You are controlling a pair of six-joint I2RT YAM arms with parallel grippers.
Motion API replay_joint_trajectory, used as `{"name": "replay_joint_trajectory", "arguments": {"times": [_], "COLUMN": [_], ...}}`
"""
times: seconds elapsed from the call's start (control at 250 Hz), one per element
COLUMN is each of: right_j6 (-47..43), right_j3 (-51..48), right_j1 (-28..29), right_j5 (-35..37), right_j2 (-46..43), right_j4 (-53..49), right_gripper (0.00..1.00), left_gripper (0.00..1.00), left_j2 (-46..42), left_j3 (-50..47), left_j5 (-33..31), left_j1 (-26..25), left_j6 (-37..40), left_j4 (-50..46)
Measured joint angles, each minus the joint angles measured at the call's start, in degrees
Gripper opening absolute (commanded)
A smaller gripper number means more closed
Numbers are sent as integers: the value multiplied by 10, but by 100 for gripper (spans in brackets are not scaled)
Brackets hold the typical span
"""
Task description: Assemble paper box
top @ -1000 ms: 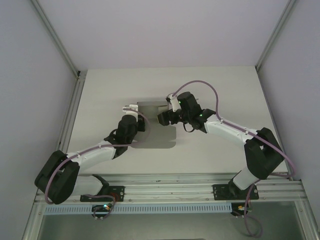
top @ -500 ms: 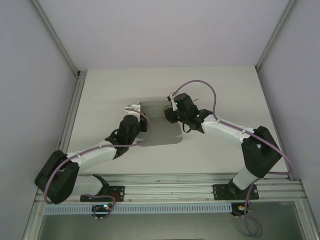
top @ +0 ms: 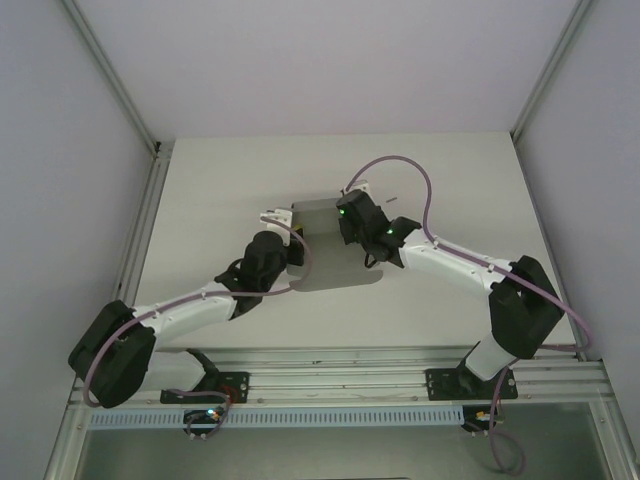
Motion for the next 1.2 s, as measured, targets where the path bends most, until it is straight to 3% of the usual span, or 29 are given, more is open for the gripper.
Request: {"name": "replay_joint_trajectory", "arguments": {"times": [0.288,0.595,0.771,0.851,0.97,1.142,1.202], "right_j6": [25,97,70,28,-39,-99,-112], "right_j3": [47,127,82,14,-107,-196,-197], "right_j1": [20,32,31,23,-3,-37,-42], "right_j5": [89,152,132,85,-18,-153,-174], "right_j2": [5,74,58,23,-50,-144,-166], "right_j4": [-68,-167,-102,-13,133,238,240], "right_gripper": [3,0,0,15,18,61,68], "left_gripper": [0,0,0,0,0,0,0], "left_j2": [-7,-7,-7,-7,-7,-11,-14], "left_j3": [13,17,18,18,18,18,19], "left_j5": [5,4,-2,-7,-6,-6,-4], "left_j1": [-9,-15,-17,-18,-19,-19,-19], "left_j6": [-7,-12,-14,-14,-7,-5,-5], "left_j4": [0,-16,-27,-37,-38,-31,-25]}}
